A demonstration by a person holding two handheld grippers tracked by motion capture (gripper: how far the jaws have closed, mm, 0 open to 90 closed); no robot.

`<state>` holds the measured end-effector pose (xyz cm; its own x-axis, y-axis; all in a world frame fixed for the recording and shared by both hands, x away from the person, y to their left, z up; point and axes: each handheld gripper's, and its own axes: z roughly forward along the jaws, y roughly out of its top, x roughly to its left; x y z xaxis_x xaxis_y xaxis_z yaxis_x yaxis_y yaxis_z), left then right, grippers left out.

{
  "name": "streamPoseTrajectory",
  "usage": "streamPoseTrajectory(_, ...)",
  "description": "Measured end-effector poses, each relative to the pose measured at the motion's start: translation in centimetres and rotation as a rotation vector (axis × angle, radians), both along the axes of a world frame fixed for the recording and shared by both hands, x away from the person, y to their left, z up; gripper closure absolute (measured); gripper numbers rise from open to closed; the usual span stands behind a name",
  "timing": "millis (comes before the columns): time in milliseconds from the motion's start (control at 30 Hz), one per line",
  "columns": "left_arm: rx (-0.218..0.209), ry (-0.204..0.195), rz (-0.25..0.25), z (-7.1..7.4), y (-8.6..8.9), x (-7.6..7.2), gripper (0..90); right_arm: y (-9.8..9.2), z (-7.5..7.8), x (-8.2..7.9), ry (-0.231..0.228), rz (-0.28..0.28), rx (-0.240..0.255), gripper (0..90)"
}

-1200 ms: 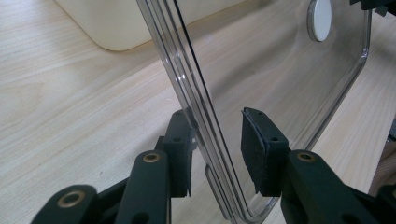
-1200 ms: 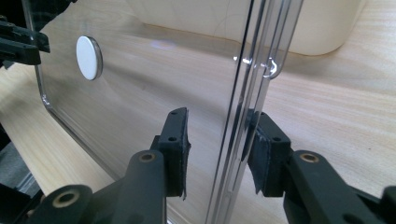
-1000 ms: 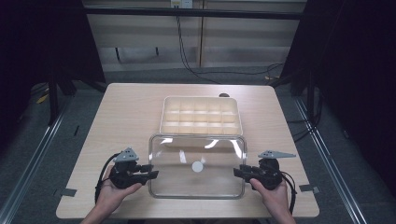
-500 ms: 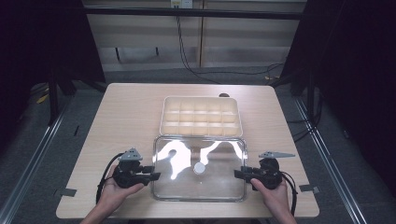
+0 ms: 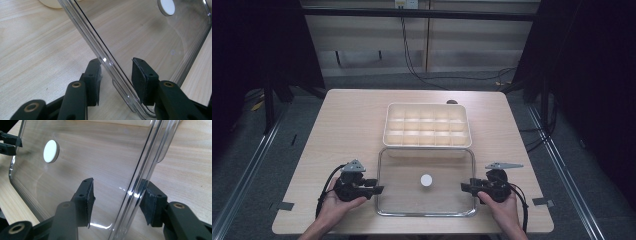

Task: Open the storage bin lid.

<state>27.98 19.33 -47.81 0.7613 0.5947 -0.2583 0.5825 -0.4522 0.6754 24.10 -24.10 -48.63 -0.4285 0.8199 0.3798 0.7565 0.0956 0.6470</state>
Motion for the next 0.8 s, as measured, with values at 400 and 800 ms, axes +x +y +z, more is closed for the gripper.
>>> streamPoseTrajectory(400, 0.002, 0.034, -0.002, -0.4, 0.1, 0.3, 58.2, 0.7, -0.4, 0.5, 0.024, 0.007, -0.031, 40.0)
streamPoseTrajectory(800, 0.017, 0.063, -0.011, -0.8, -0.1, 0.4, 55.4, 1.1, -0.7, 1.0, 0.03, 0.01, -0.075, 32.9)
